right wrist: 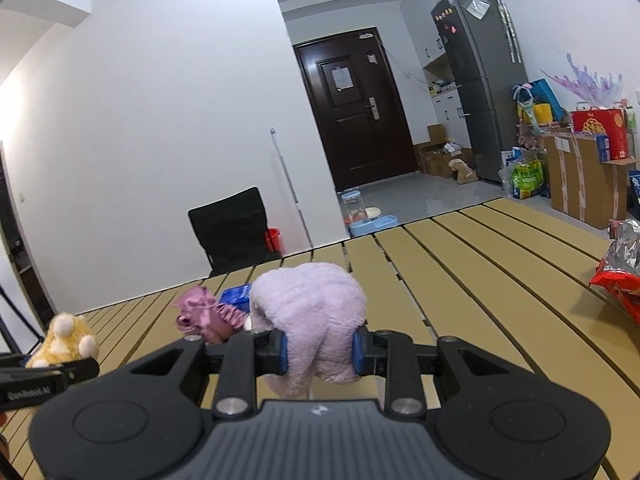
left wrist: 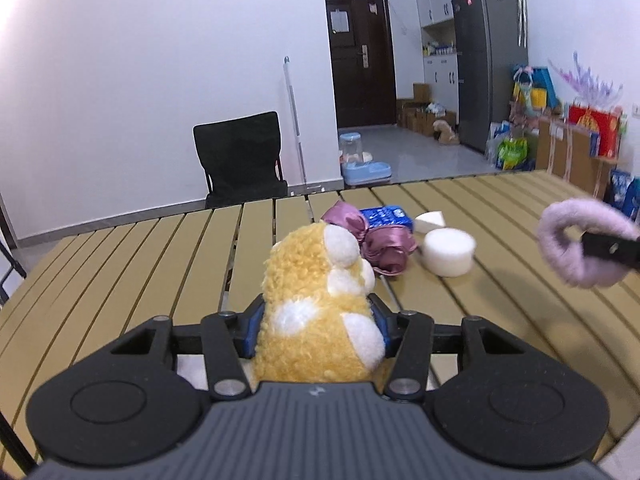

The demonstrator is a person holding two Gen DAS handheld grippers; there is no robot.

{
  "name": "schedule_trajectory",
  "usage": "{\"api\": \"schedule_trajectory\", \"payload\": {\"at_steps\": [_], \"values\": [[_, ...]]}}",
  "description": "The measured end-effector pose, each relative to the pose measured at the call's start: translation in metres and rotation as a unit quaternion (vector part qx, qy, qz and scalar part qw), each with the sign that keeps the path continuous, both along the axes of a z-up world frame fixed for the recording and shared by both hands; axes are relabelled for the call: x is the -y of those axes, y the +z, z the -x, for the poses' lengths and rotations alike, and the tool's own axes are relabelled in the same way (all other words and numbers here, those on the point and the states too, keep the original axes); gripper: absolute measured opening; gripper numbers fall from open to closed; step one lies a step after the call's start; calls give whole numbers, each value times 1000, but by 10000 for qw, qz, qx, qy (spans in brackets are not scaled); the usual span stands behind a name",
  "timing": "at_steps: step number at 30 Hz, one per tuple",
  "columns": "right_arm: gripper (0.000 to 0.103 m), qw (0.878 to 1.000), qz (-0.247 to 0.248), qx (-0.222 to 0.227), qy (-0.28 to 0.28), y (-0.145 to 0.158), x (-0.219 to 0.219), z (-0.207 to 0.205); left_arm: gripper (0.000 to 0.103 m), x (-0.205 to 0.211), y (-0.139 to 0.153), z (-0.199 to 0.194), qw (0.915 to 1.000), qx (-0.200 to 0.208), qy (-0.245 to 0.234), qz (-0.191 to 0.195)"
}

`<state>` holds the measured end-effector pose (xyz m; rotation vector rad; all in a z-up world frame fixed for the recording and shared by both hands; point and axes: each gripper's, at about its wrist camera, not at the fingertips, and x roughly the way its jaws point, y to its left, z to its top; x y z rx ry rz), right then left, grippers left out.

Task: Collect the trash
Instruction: 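Carry the alpaca with the left tool while the right tool carries the pink toy toward the bin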

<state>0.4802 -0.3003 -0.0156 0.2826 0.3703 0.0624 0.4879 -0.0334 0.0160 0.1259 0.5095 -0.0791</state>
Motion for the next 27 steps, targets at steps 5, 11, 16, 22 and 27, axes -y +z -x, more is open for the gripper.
{"api": "schedule_trajectory", "payload": {"at_steps": [5,11,16,22,27], "values": [[27,9997,142,99,170,4,-9,26,52,-4,8,37,9997,107,6,236],[27,9984,368,262,347,8,-22,58,51,-8,8,75,9992,100,3,382],[27,9973,430,310,512,6,-29,85,51,-15,6,106,9986,104,22,510],[27,9964,470,374,601,3,-33,119,51,-22,4,137,9984,83,64,548],[27,9960,457,359,674,-2,-33,147,51,-28,2,160,9981,58,86,600]]}}
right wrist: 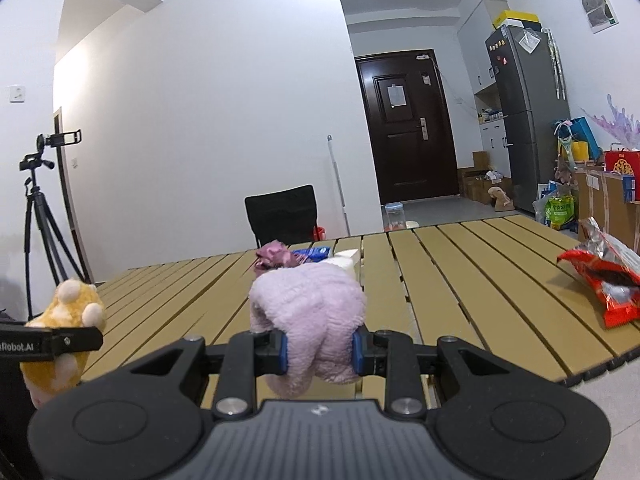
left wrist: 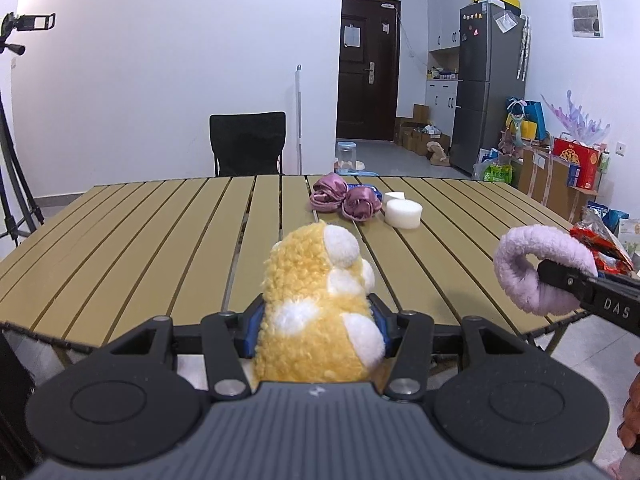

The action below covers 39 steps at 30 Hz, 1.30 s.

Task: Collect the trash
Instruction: 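Carry the alpaca with the left tool while the right tool carries the pink toy toward the bin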

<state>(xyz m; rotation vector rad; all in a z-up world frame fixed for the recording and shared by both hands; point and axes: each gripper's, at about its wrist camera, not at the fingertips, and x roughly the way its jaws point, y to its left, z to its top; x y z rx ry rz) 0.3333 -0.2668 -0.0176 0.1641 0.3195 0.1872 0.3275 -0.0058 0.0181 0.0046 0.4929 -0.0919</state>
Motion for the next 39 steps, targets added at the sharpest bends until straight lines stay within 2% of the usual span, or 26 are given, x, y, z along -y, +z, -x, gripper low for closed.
{"api": "schedule_trajectory", "payload": {"at_steps": [16,26,39], "values": [[27,9987,36,-443,257,-39,-8,78,51,0,-23,65,9996,-242,-102,79],[27,9927,322,-1040,525,-72,-26,114,51,-1,-56,99,9983,-579,-48,7],[27,9778,740,-1867,597,-115,-38,134,51,-10,-101,121,9932,-1138,127,-186]]}}
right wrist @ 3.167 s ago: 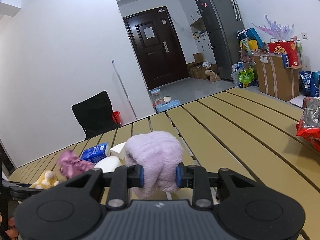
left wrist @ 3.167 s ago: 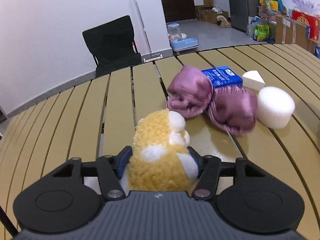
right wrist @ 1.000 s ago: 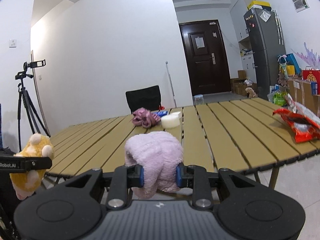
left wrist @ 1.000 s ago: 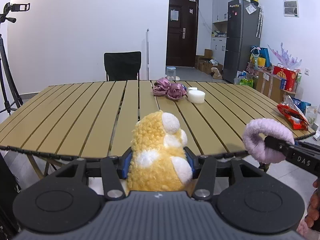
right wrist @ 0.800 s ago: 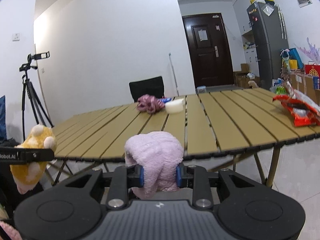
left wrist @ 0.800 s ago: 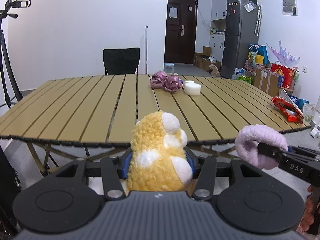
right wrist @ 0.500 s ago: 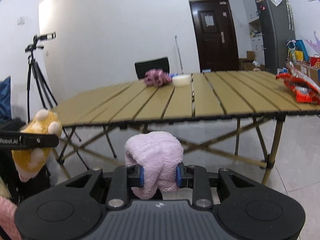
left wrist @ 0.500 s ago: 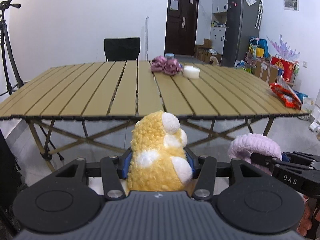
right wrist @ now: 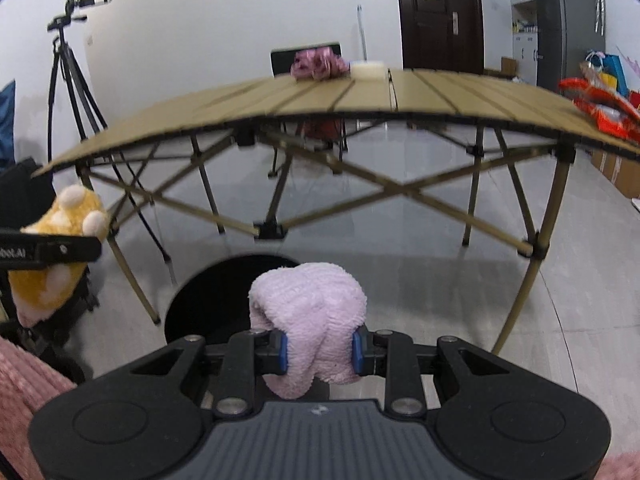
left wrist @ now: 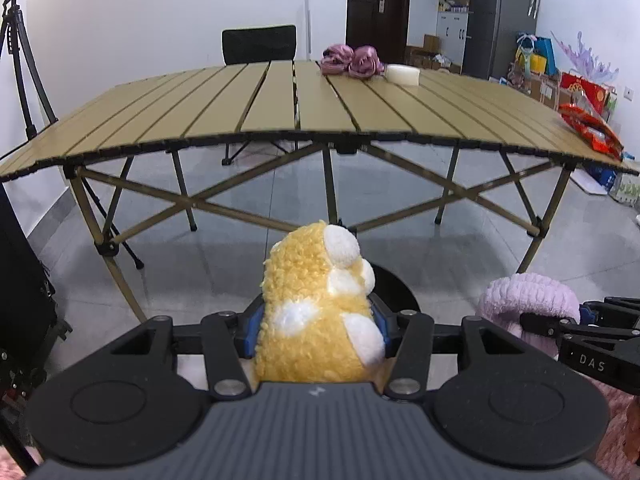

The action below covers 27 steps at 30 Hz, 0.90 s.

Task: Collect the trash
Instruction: 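Carry the alpaca with the left tool while the right tool carries the pink toy toward the bin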

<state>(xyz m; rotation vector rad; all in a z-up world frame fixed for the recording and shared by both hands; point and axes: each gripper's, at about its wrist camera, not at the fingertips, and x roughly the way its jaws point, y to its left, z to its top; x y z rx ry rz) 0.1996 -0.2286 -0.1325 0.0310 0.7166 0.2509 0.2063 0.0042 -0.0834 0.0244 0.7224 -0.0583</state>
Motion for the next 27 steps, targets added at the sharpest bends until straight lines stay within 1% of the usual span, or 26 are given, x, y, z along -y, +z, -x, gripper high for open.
{"api": "schedule_trajectory", "payload": {"at_steps": [5,10,15,20,27], "values": [[27,9993,89,-376,13,-19,-1,3,51,1,-13,5,9998,-193,7,-76],[27,9972,216,-712,18,-38,-4,1,51,-2,-33,7,9986,-498,76,-126],[27,9945,212,-1026,-50,-55,-3,-1,51,-9,-51,7,9963,-836,186,-98],[27,9913,251,-1286,-130,-69,-2,-7,51,-19,-65,-2,9928,-1152,318,35],[27,9881,306,-1494,-210,-80,-4,-16,51,-25,-83,-16,9857,-1612,493,35]]}}
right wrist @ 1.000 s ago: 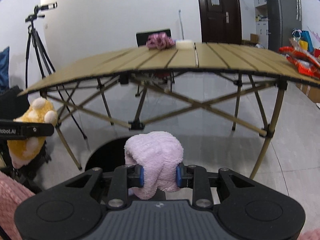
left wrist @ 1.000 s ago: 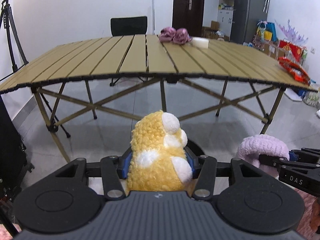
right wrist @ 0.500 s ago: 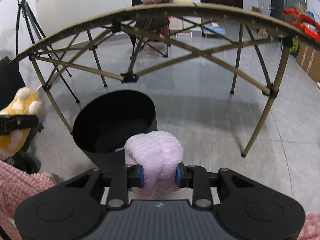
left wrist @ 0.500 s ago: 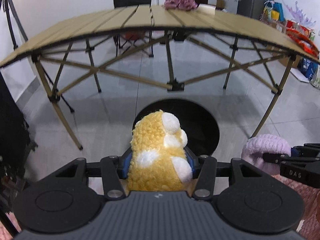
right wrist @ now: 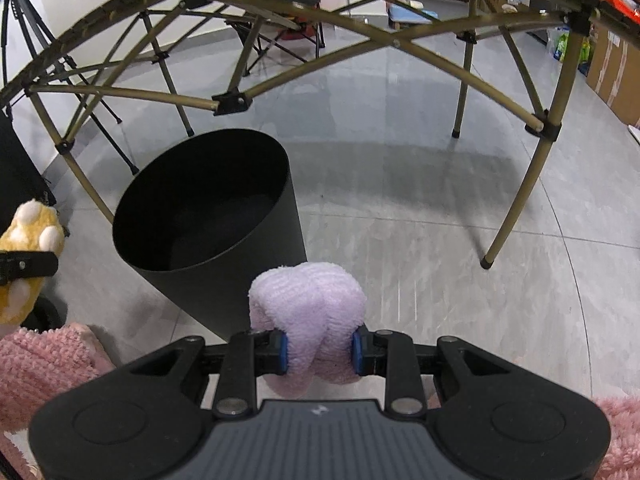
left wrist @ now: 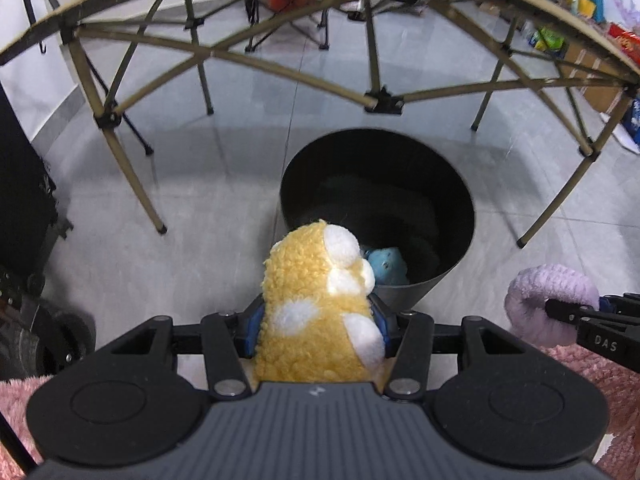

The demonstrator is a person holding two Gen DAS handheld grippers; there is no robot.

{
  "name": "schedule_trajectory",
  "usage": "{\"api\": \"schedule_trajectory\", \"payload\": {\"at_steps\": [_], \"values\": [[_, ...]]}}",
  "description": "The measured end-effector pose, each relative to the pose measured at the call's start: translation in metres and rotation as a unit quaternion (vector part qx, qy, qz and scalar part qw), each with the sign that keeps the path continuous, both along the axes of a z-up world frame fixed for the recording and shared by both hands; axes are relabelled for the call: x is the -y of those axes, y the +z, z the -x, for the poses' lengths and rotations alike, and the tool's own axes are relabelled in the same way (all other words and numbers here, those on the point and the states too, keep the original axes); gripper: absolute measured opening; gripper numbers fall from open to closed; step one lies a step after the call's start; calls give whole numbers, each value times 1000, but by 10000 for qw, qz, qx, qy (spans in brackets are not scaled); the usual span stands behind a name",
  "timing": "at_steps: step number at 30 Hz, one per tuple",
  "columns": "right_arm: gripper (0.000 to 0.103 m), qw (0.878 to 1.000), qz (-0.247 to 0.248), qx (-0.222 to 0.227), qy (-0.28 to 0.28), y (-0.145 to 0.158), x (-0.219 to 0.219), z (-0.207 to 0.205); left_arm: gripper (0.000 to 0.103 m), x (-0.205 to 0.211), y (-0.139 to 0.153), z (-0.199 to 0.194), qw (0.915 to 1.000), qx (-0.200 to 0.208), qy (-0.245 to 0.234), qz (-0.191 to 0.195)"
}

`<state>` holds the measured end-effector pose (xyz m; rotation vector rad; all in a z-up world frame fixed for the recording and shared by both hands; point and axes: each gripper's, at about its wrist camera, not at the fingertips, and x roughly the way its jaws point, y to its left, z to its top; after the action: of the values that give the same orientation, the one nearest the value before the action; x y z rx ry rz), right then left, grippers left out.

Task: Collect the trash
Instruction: 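Carry the alpaca with the left tool while the right tool carries the pink toy toward the bin, then lower the left tool over the bin and open it to drop the alpaca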

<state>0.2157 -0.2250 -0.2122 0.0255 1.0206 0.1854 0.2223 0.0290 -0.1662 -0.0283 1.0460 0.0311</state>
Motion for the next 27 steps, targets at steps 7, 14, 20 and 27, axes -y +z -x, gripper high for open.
{"api": "schedule_trajectory", "payload": {"at_steps": [7,14,20,27], "values": [[27,9999,37,-147,-21,-9,-3,-8,51,-9,-12,-10,9990,-371,234,40],[27,9996,65,-280,-59,-17,-5,-15,51,-15,-17,-17,9975,-589,392,59],[27,9992,91,-374,-141,-21,-6,-22,51,-19,-21,-24,9956,-760,538,119],[27,9987,111,-450,-231,-24,-9,-32,51,-29,-22,-33,9934,-885,716,146]]}}
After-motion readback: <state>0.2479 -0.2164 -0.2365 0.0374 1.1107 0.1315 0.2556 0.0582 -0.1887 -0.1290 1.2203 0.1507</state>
